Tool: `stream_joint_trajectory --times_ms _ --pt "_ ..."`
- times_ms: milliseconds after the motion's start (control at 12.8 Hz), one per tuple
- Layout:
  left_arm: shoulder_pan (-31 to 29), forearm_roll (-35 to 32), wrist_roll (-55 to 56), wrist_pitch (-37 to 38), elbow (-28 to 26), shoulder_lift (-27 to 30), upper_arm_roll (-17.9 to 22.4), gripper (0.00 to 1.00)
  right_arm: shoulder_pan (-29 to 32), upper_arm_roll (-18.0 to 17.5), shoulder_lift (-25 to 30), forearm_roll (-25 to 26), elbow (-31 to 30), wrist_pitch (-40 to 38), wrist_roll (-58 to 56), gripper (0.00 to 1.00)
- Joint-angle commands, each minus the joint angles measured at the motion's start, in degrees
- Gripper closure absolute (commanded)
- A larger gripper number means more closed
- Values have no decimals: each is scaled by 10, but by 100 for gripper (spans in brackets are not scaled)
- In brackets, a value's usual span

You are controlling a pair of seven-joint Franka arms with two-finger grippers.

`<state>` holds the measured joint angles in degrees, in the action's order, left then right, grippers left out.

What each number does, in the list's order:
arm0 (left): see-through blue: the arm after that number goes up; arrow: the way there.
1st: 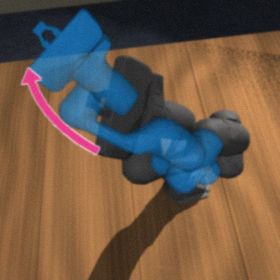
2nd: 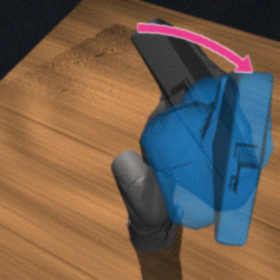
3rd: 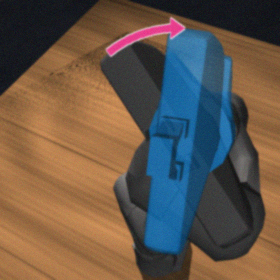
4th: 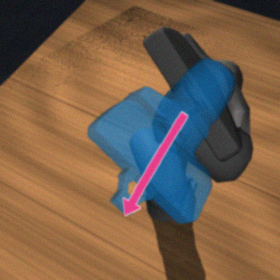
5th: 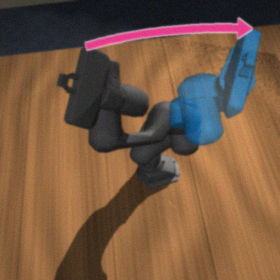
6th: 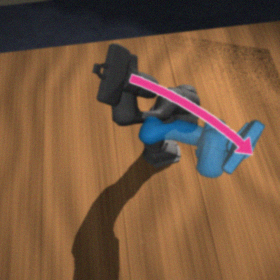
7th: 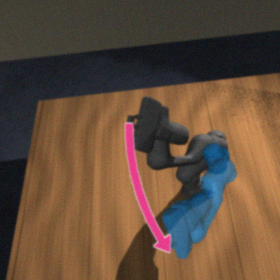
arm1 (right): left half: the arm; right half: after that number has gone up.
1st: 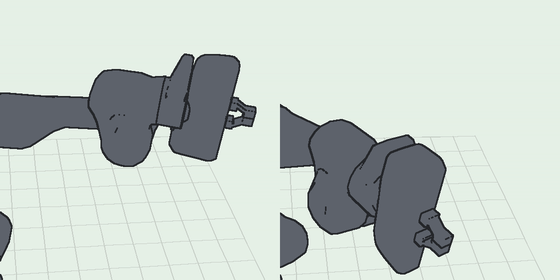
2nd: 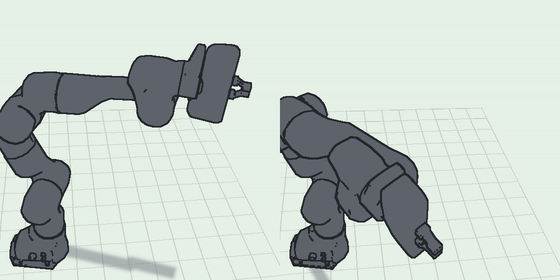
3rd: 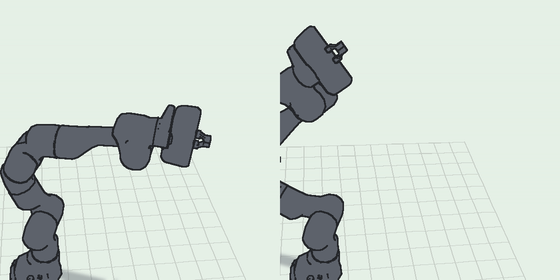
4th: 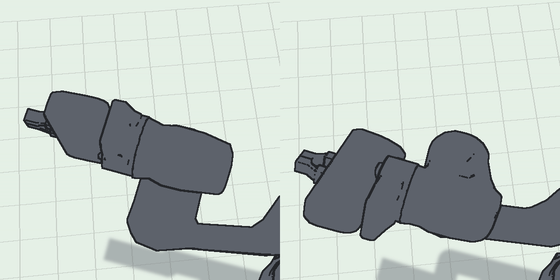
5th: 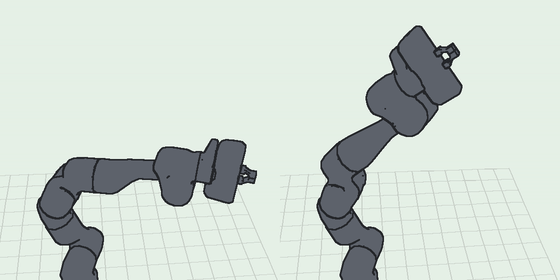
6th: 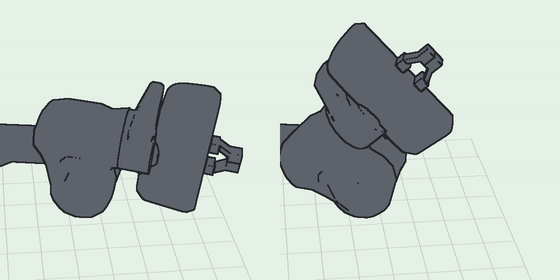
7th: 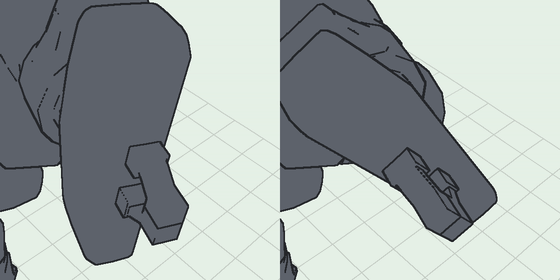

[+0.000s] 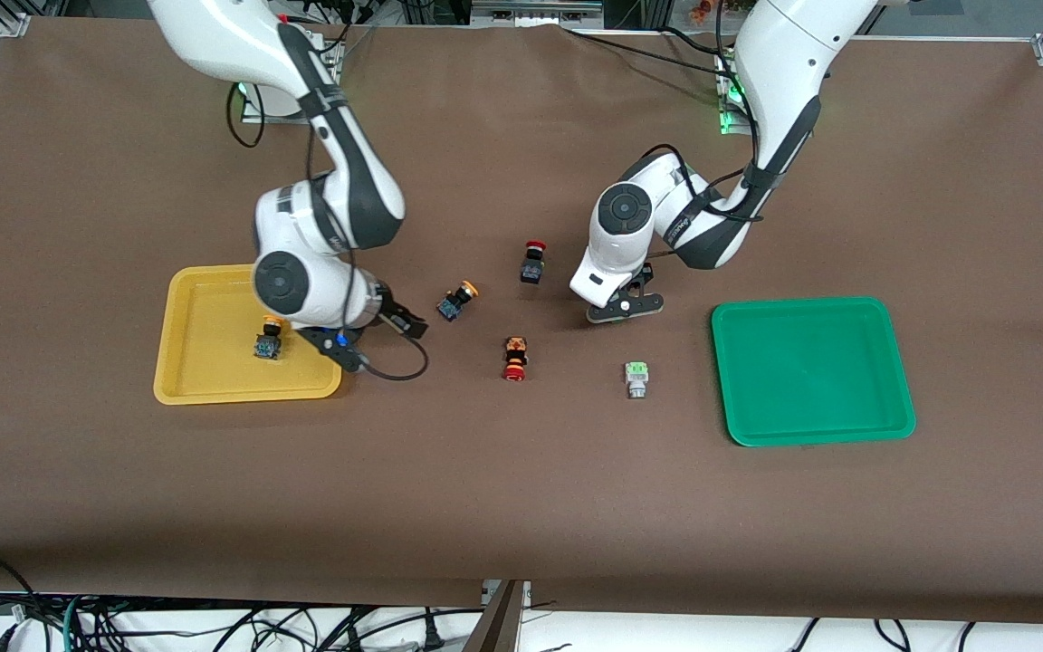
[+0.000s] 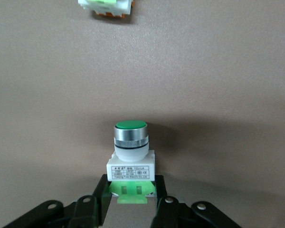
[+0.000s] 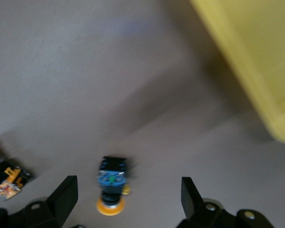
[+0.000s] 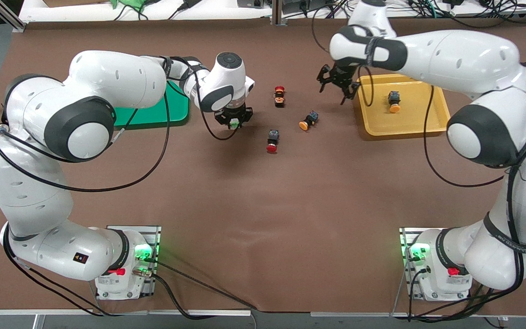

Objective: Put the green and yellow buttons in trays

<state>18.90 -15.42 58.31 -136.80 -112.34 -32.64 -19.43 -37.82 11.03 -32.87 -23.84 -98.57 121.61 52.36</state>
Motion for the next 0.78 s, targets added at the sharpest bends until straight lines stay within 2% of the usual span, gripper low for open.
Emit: stream_joint_trajectory --times_ms 0,156,234,312,468,546,624,702 --pt "-6 -22 3 -5 -11 14 -2 100 -54 3 -45 -13 10 58 72 4" --pt "-19 -22 -30 16 -2 34 -3 100 -86 3 -58 -16 -14 113 92 4" --pt "-32 -22 -84 45 1 48 -2 100 -98 3 -58 -16 -26 128 96 11" --pt "-52 -22 -146 68 0 66 2 100 -101 3 -58 -16 -29 125 86 26" --pt "-105 -10 -277 75 1 82 17 100 -98 5 -54 -16 -32 122 78 67" --pt "-111 -7 -328 74 1 85 49 100 -98 7 -53 -16 -32 121 71 86" --pt "-112 12 -373 74 2 87 78 100 -96 11 -47 -16 -31 116 55 100" --pt "-116 44 -436 74 6 88 108 100 -94 31 -36 -15 -25 80 36 100"
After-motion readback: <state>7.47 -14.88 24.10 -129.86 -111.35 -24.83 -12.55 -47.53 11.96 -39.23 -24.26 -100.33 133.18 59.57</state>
